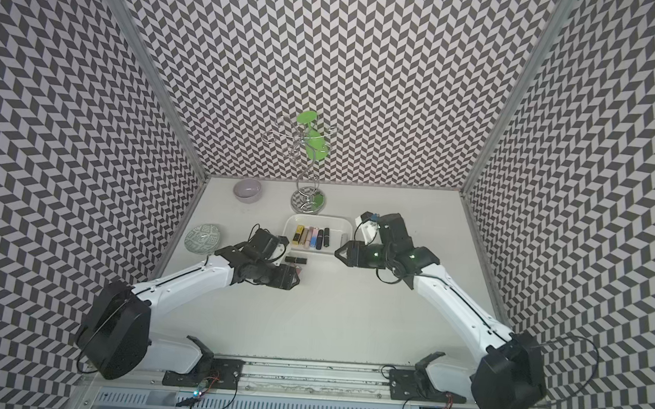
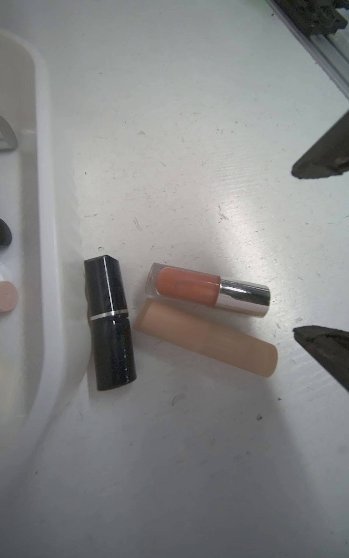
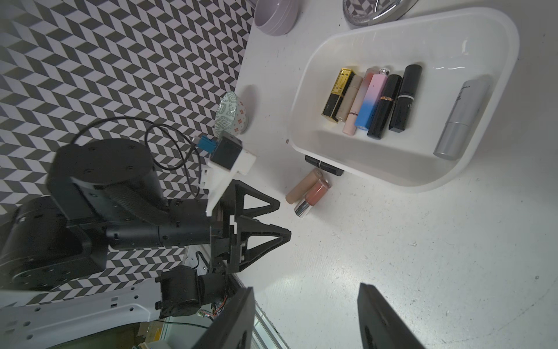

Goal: Put the lipstick into the storage box
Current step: Pick up the lipstick at the center of the board.

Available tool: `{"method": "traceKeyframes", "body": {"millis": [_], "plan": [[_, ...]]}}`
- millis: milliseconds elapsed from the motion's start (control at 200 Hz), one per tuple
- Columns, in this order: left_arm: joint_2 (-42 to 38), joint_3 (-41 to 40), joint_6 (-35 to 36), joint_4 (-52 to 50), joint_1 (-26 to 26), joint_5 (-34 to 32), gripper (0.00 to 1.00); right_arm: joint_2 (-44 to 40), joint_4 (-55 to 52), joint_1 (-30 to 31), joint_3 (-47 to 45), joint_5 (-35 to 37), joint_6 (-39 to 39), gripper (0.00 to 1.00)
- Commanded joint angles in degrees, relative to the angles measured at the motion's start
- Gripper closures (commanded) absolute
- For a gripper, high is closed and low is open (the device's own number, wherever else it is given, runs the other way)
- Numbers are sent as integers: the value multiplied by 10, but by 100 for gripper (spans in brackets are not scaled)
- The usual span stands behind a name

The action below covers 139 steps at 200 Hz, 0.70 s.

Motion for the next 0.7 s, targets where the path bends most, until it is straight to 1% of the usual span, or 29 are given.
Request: {"method": "traceKeyframes", "body": {"millis": [0, 50, 150, 446, 691], "plan": [[19, 25, 22, 13, -5, -7, 22, -16, 16, 3, 2, 11, -3, 41], [30, 30, 23, 14, -6, -7, 25, -16, 14, 3, 2, 13, -5, 41], [47, 36, 23, 16, -7, -10, 28, -15, 10, 3, 2, 14, -9, 41], [90, 52, 19, 22, -15, -19, 31, -3, -1, 1, 18, 17, -29, 41], [133, 72, 24, 15, -22, -50, 35, 3, -12, 0, 26, 15, -45, 41]]}}
